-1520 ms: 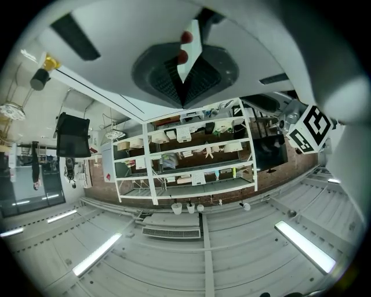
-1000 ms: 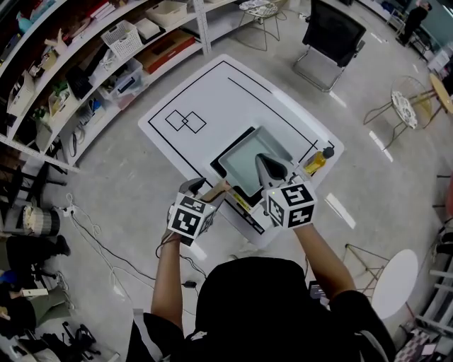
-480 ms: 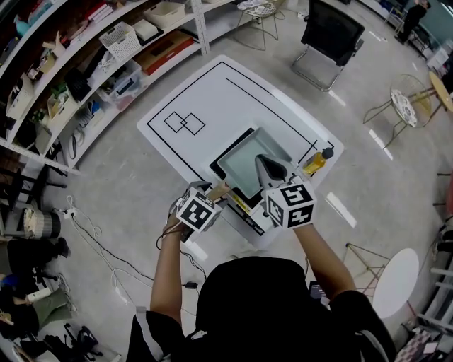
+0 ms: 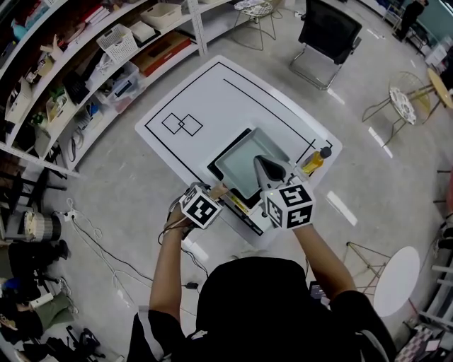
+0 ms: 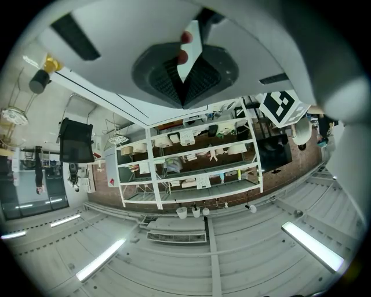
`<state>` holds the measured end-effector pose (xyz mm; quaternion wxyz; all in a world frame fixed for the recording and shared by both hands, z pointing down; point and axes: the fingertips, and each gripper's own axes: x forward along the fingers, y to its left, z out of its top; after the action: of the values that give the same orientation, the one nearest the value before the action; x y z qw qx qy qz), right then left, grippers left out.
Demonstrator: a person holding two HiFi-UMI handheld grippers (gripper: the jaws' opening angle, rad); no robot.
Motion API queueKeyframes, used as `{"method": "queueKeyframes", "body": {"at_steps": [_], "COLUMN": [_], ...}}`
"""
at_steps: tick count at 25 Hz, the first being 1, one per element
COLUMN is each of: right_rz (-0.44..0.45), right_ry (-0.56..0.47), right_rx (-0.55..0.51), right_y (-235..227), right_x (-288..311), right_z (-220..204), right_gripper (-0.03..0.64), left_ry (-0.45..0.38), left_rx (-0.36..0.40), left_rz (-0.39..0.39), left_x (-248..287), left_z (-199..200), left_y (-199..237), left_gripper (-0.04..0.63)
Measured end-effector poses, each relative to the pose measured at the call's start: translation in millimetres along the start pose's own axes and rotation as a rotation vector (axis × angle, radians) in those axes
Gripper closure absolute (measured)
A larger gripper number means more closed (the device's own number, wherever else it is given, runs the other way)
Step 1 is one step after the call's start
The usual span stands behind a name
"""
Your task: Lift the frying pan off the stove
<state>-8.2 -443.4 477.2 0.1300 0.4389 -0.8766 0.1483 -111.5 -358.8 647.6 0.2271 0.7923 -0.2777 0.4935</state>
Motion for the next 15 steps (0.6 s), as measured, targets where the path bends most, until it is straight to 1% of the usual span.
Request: {"method": "queueKeyframes", "body": {"at_steps": [4,8,9,11,15], "right_rz": [-0.002,-0.007,-0.009,-0.010,-0.010], "right_ry": [0.002,0.006,0.006,0.004,0.004], "right_rx": [0.000,0.002,0.001,0.001,0.004], "right_y": [-0.2,-2.3,-2.8,-3.6,-3.8], "right_x": [-0.9,-1.4,-1.8,-2.4,-3.1], "right_z": [-2.2,-3.5,-3.1,-2.1,-1.0], "right_gripper": [0.615,0.615,0.615,0.615,0.615], "left_ry": [0.036,0.063,0.068,0.074,0.098], "left_rx": [0.020,0.023,0.023,0.023,0.053], "left_rz": [-0.008,-0.014,-0.013,-0.005,0.001], "left_x": [5.1,8.8,8.9,8.8,9.5], "left_z": [-3.6,-7.3,-7.3,-6.5,-8.6], "left_y": [-1.7,-1.4,-1.0,0.3,-1.6], "left_gripper": [0.331,0.337,0.351,0.413,0.451]}}
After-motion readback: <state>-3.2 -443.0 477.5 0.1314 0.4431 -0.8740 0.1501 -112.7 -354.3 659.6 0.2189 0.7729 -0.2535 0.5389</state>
